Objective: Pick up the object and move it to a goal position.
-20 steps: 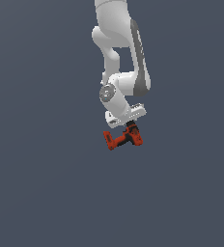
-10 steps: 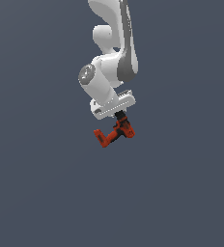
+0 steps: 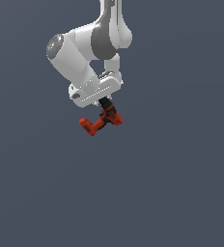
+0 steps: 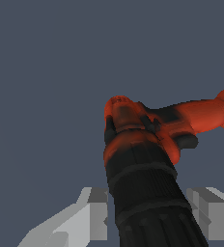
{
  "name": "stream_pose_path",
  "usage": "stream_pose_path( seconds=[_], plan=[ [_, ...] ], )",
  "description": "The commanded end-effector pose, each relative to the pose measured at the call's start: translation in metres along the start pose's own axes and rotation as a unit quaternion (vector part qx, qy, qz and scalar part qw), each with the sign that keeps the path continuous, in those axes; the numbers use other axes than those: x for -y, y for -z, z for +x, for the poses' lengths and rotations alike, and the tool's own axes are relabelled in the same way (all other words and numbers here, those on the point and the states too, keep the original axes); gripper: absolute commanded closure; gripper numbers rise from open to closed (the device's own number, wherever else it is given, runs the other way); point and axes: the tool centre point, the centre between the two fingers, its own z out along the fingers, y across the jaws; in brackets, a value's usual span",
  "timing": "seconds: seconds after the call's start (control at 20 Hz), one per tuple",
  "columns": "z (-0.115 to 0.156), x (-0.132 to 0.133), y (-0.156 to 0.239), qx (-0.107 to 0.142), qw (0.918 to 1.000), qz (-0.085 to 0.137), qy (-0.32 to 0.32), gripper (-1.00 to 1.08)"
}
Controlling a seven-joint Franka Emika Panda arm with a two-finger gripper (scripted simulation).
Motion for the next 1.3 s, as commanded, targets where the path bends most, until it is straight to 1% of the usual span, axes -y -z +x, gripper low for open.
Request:
stream_pose_path(
  seconds=[0.0, 0.3, 0.6, 0.9, 1.25],
  plan=[
    [-0.006, -0.006, 0.029, -0.002, 1.0, -0.002, 0.001, 1.08],
    [-0.018, -0.021, 0.086, -0.002, 1.0, -0.001, 0.001, 1.08],
    [-0.024, -0.031, 0.124, -0.002, 1.0, -0.001, 0.001, 1.08],
    [-0.026, -0.036, 0.143, -0.002, 1.0, 0.0, 0.002, 1.08],
    [-0.027, -0.038, 0.143, 0.0, 1.0, 0.002, 0.001, 1.08]
  ],
)
